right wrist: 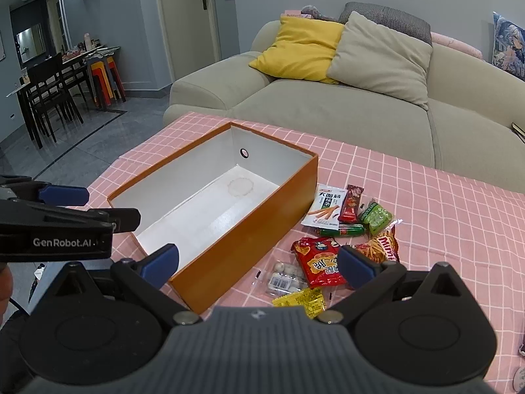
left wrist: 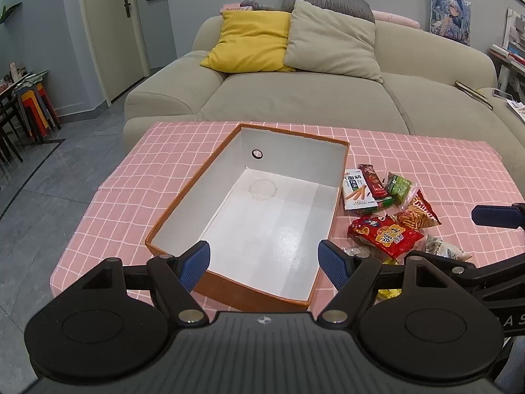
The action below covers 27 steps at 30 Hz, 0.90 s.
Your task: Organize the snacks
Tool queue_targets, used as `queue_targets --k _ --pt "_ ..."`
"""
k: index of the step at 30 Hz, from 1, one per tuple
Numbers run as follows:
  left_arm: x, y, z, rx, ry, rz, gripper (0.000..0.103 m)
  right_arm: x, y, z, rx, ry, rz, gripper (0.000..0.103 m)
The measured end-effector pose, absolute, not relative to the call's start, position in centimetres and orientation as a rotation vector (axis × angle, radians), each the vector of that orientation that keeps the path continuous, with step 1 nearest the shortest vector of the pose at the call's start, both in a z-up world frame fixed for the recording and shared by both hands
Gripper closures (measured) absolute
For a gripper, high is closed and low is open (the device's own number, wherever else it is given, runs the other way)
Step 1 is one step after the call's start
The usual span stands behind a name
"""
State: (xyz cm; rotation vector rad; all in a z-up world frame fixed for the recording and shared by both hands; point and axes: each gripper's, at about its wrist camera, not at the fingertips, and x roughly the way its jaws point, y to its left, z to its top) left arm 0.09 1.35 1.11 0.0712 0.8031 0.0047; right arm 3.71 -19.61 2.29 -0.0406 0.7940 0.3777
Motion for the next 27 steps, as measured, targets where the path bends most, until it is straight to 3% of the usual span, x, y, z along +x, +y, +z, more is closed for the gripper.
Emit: queue_targets --k 17,27 --pt "-0.2 0.9 1.4 0.067 0.788 -0.039 0.015 3.4 -20.1 1.6 -0.027 0.759 0.409 0.004" --pt "0.5 0.0 0.1 0.000 0.851 -0.159 0.030 3.5 -21.4 -0.7 -0.072 0.783 0.417 0.004"
